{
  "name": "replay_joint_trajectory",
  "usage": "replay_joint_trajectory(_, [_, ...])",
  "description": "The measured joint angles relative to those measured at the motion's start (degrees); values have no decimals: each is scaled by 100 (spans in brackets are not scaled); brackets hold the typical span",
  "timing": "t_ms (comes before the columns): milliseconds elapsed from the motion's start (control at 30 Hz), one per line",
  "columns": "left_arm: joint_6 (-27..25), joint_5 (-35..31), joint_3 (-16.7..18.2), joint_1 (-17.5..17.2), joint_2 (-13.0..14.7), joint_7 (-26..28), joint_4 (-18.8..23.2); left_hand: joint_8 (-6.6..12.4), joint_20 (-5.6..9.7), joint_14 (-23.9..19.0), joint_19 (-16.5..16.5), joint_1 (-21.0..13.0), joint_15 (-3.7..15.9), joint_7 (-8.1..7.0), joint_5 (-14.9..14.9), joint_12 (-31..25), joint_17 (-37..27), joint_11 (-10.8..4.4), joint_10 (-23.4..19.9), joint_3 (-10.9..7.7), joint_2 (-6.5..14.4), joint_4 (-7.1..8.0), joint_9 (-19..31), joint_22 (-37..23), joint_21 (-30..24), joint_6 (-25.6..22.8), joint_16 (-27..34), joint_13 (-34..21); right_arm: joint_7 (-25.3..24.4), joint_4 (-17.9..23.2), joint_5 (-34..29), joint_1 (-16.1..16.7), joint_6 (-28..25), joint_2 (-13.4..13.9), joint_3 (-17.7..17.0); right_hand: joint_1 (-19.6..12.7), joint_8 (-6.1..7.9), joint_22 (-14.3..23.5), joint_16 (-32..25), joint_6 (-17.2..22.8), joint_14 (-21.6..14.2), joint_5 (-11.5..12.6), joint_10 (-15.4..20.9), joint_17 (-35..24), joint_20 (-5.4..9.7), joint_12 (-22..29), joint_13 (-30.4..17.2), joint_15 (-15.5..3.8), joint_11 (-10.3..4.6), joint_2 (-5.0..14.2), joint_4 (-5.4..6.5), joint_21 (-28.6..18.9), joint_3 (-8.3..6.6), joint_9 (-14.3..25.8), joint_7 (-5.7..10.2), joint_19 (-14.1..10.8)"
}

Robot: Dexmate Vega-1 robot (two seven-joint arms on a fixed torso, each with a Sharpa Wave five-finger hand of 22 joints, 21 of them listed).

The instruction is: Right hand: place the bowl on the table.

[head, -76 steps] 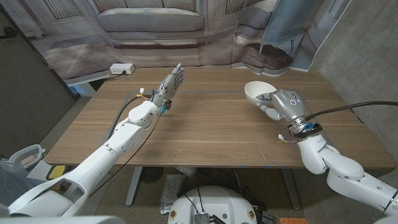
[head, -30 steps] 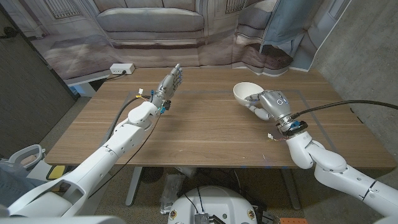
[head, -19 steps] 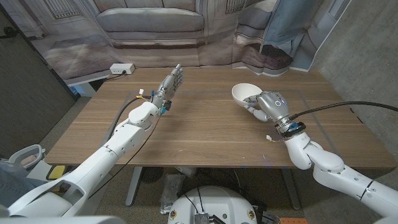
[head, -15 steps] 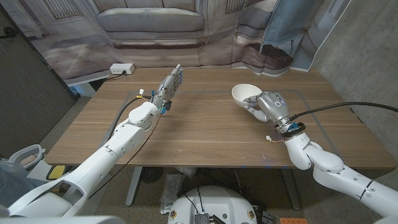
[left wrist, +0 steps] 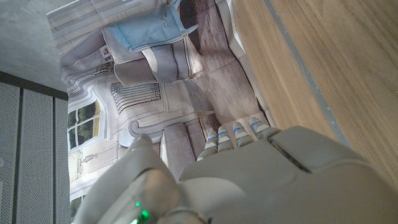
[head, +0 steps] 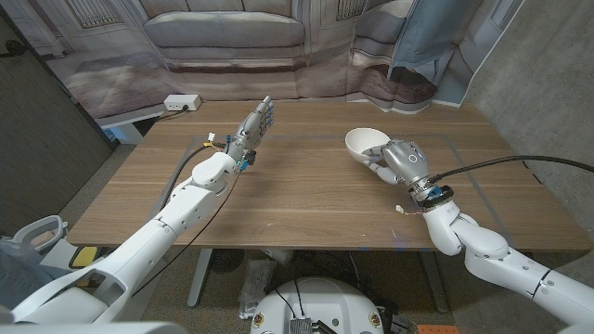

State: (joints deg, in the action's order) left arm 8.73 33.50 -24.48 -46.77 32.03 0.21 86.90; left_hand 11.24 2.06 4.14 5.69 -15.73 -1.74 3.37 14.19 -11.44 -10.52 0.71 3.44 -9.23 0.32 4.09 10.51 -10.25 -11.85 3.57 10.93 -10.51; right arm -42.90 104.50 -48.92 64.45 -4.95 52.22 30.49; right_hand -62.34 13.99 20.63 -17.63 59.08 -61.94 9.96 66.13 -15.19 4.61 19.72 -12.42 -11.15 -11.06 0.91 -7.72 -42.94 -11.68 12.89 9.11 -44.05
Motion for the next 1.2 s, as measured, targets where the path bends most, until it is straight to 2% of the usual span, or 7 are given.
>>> replay_joint_trajectory(600, [80,29,-7,112,-54,-139,-193,0,0,0,0,0,0,0,0,0,0,0,0,0,0,0,0,0,0,0,0,0,42,-289,-59,-213,-53,-88,283,0,-26,-2,26,20,1,-6,-1,30,39,-9,1,1,1,0,6,-55,39,5,21,42])
replay_joint_trajectory(1200, [82,31,-23,152,-75,-152,-248,0,0,0,0,0,0,0,0,0,0,0,0,-1,0,0,0,0,0,0,0,0,256,-562,7,-434,-69,-126,488,0,-17,-3,23,21,-9,2,-3,29,10,-11,-2,11,3,0,-1,-143,46,3,22,72])
